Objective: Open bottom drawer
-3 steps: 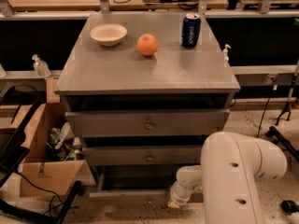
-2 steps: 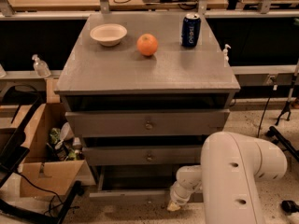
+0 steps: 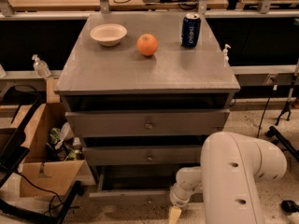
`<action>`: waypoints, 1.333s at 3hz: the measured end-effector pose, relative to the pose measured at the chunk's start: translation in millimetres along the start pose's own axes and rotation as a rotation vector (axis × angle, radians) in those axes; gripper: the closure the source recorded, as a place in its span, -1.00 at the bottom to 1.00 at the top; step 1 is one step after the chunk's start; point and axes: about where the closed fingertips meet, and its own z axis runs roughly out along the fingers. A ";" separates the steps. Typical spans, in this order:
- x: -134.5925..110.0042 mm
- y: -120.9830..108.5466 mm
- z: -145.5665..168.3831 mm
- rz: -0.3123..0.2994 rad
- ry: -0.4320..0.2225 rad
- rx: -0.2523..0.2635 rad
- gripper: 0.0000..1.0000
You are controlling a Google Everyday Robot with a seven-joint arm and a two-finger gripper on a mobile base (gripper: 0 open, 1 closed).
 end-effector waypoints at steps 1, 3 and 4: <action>1.7 6.9 6.5 -0.069 0.056 0.020 -1.00; 33.9 18.9 20.1 -0.164 0.250 0.065 -1.00; 33.9 18.9 20.1 -0.164 0.250 0.065 -1.00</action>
Offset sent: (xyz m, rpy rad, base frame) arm -0.0262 0.0158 -0.0295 -0.3071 -0.1041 0.3326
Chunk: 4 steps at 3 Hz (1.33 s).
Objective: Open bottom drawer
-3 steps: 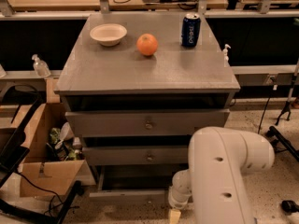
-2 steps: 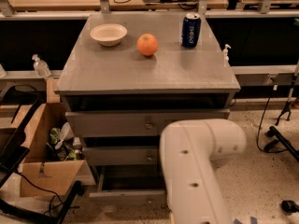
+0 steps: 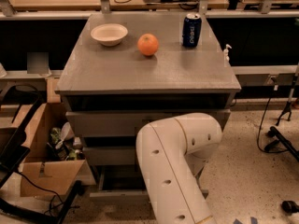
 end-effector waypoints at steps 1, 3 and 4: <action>0.0 0.0 0.0 0.000 0.000 0.000 -1.00; 0.0 0.0 0.0 0.000 0.000 0.000 -1.00; 0.0 0.0 0.0 0.000 0.000 0.000 -0.46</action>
Offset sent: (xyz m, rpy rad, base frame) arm 0.0538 -0.0437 0.0882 -0.0972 -0.3248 0.1788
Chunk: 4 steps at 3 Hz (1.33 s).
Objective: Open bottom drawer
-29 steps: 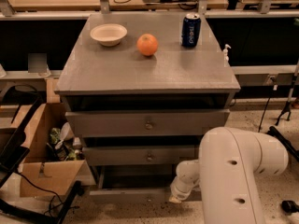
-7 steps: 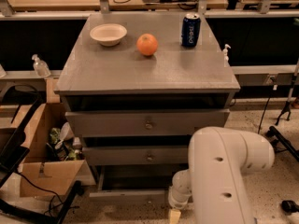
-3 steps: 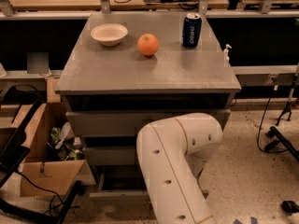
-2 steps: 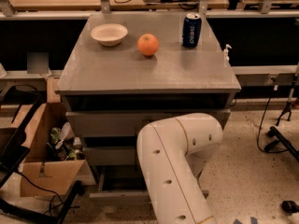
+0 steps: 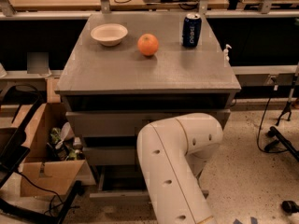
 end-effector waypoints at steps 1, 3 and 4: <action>0.0 0.1 -1.2 0.000 0.000 0.000 0.00; -0.1 0.1 -2.6 0.000 0.000 0.000 1.00; -0.1 0.1 -2.6 0.000 0.000 0.000 1.00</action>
Offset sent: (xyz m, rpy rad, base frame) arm 0.0000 0.0000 0.0005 0.0000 0.0000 0.0000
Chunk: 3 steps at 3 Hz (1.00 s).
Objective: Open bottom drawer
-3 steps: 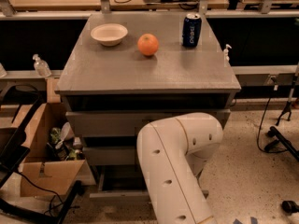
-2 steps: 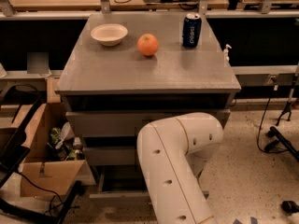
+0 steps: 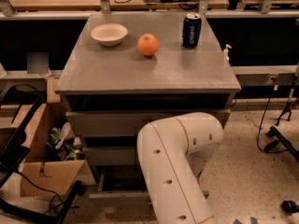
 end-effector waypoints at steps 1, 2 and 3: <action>0.0 0.1 -0.4 0.000 0.000 0.000 1.00; -0.1 0.1 -1.6 0.000 0.000 0.000 1.00; -0.1 0.2 -2.0 0.000 0.000 0.000 1.00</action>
Offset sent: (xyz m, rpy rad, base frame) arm -0.1476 0.0367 0.0495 0.0685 0.3581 -0.1714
